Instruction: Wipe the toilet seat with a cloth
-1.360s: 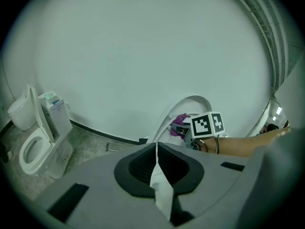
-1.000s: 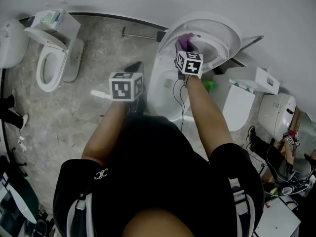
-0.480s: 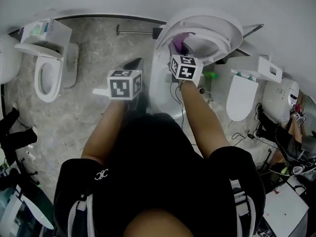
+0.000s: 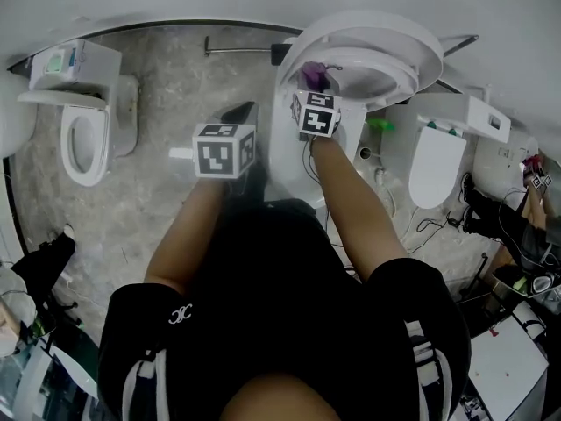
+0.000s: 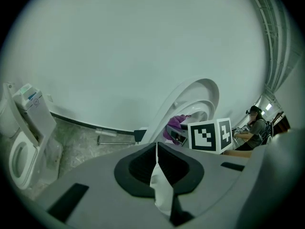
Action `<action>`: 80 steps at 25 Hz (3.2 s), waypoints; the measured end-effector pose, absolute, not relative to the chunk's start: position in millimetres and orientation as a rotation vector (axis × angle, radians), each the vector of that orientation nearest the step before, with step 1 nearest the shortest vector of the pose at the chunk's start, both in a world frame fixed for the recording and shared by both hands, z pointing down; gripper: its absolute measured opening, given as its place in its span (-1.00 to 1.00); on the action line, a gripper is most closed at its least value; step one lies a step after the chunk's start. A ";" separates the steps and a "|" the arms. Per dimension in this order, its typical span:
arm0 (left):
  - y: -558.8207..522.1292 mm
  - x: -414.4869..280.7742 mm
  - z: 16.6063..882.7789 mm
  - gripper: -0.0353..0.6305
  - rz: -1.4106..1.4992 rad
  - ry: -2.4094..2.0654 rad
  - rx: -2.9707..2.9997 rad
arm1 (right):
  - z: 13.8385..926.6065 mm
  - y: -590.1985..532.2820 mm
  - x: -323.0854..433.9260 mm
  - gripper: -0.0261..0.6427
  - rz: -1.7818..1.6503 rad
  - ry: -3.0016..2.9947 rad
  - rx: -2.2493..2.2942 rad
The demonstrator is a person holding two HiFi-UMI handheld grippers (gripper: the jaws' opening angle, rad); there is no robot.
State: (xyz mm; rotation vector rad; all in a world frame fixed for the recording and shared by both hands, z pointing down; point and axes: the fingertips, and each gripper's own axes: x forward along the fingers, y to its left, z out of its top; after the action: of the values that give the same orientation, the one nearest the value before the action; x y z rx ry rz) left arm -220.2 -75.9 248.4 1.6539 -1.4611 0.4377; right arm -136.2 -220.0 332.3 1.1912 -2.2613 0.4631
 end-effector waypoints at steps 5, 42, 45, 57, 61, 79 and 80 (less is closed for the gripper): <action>-86.2 -225.9 256.8 -0.87 0.445 -1.448 1.650 | 352.3 -220.8 -144.4 -0.68 0.486 -2.194 1.198; -92.3 -232.9 412.2 -0.87 0.545 -1.268 1.636 | 559.2 -201.9 -124.7 -0.68 0.935 -1.994 1.373; -93.8 -226.7 416.4 -0.87 0.553 -1.257 1.650 | 562.1 -205.7 -121.3 -0.68 0.934 -2.025 1.370; -77.8 -193.2 433.9 -0.87 0.590 -1.226 1.661 | 585.4 -210.2 -79.7 -0.68 0.847 -2.039 1.280; -67.8 -175.3 441.0 -0.87 0.598 -1.224 1.645 | 600.1 -213.2 -49.0 -0.68 0.750 -2.008 1.211; -72.7 -86.6 423.7 -0.87 0.597 -1.263 1.702 | 607.7 -247.6 88.4 -0.68 0.633 -1.858 1.251; -73.0 -83.5 423.7 -0.87 0.599 -1.265 1.701 | 607.8 -251.5 99.1 -0.68 0.656 -1.846 1.278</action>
State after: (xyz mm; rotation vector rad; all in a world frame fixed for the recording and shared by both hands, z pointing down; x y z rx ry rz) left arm -83.5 -73.0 423.7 1.7011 -1.2645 0.5990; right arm 99.1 -251.5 607.8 1.2778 -1.8459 0.6560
